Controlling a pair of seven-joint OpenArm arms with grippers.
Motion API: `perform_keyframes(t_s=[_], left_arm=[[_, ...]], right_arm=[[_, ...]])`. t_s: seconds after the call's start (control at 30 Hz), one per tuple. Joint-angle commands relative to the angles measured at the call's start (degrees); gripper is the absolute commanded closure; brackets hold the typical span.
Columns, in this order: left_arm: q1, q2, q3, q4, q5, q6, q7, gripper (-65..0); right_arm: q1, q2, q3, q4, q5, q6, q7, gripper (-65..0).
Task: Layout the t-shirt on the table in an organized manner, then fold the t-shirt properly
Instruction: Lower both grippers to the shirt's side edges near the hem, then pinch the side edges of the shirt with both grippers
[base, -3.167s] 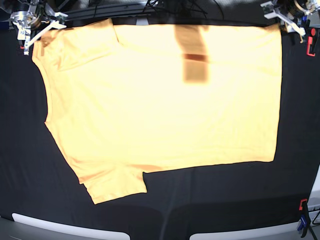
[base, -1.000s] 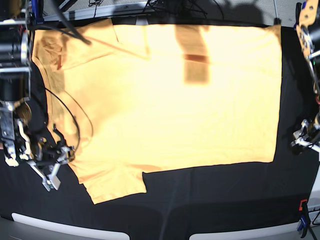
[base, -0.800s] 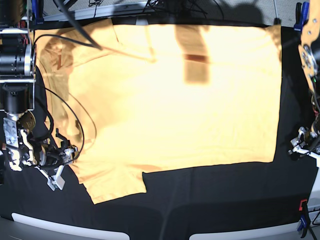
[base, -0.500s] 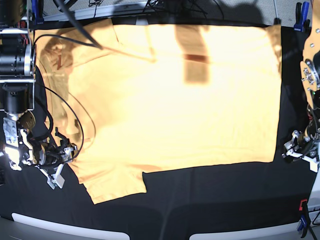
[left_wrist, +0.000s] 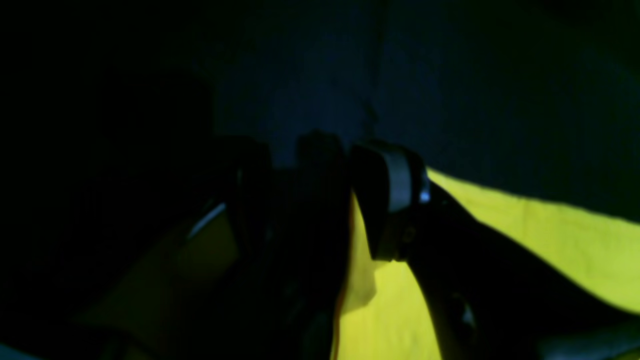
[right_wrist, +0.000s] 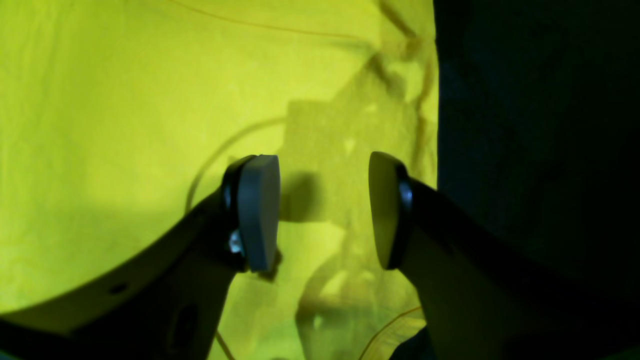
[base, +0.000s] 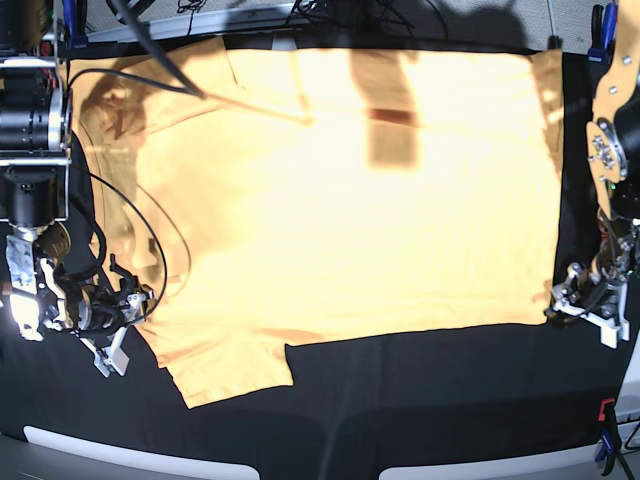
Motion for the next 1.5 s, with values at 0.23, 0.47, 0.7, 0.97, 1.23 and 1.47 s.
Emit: perform_keyframes(t_s=[0.23, 0.47, 0.7, 0.97, 1.23, 1.47], left_arm=[[-1.05, -0.87, -0.2, 0.72, -5.6, -3.48, 4.92, -28.0], [0.15, -0.09, -0.2, 0.72, -5.55, -3.41, 6.71, -28.0], [3.02, 1.49, -0.2, 0.74, -5.64, -6.05, 7.13, -28.0], [2.58, 1.95, -0.2, 1.25, -5.7, -8.59, 7.13, -28.0], [2.6, 1.95, -0.2, 1.95, -5.55, -8.59, 7.15, -18.3], [2.6, 1.92, -0.2, 3.28, -5.57, -8.59, 6.93, 0.0]], right_arm=[[2.19, 0.81, 0.39, 0.83, 0.42, 0.22, 0.7, -28.0], [2.19, 0.81, 0.39, 0.83, 0.42, 0.22, 0.46, -28.0], [2.19, 0.81, 0.39, 0.83, 0.44, 0.22, 0.81, -28.0], [2.19, 0.81, 0.39, 0.83, 0.44, 0.24, 1.7, -28.0], [2.19, 0.81, 0.39, 0.83, 0.44, 0.24, 1.79, -28.0], [2.21, 0.81, 0.39, 0.83, 0.44, 0.24, 2.21, -28.0]])
